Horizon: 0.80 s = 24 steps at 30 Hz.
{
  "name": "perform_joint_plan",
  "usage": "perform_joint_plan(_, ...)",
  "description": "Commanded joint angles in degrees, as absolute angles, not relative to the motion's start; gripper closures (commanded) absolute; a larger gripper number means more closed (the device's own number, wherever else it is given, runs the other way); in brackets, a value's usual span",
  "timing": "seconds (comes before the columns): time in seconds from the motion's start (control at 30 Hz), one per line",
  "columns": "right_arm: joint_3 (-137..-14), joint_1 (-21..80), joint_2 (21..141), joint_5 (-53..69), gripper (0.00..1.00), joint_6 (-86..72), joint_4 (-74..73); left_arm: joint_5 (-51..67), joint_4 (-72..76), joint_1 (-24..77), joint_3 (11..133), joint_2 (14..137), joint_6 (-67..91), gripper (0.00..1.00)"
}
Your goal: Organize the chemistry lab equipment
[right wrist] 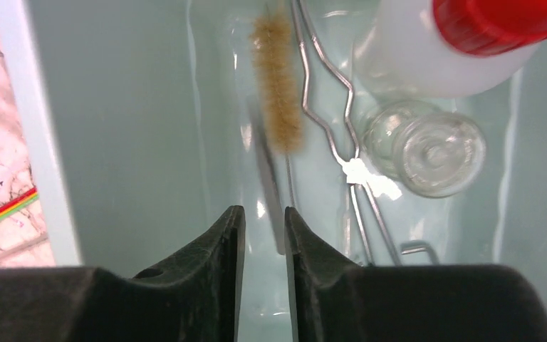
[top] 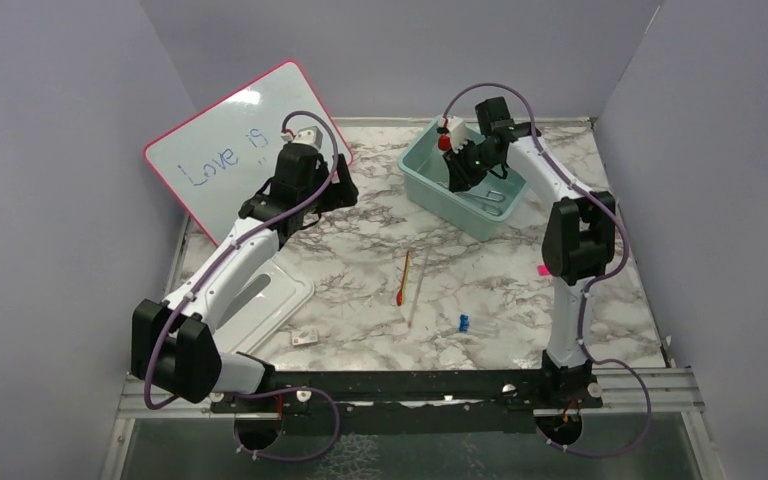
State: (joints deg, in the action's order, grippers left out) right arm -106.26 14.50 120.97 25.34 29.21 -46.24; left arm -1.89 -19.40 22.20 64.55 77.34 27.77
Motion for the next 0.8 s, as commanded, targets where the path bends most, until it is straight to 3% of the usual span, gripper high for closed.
perform_joint_plan(0.0, -109.6, 14.2, 118.9, 27.6, 0.65, 27.2, -47.2, -0.1, -17.9, 22.3, 66.6, 77.5, 28.1, 0.13)
perform_joint_plan(0.07, -110.0, 14.2, 117.4, 28.4, 0.61, 25.9, -47.1, 1.8, -17.5, 22.3, 66.2, 77.5, 28.2, 0.13)
perform_joint_plan(0.37, -106.2, 14.2, 105.5, 26.9, 0.59, 11.5, -38.7, 4.6, -14.4, 22.6, 61.9, 75.5, 29.2, 0.17)
perform_joint_plan(0.5, -96.1, 16.2, 96.3, 29.1, 0.59, -2.1, -29.6, 4.7, -12.8, 22.9, 59.4, 73.3, 29.7, 0.18)
perform_joint_plan(0.77, -80.0, 34.0, 83.1, 7.6, 0.57, -16.9, -24.7, -0.9, -13.4, 22.9, 56.0, 66.5, 27.3, 0.18)
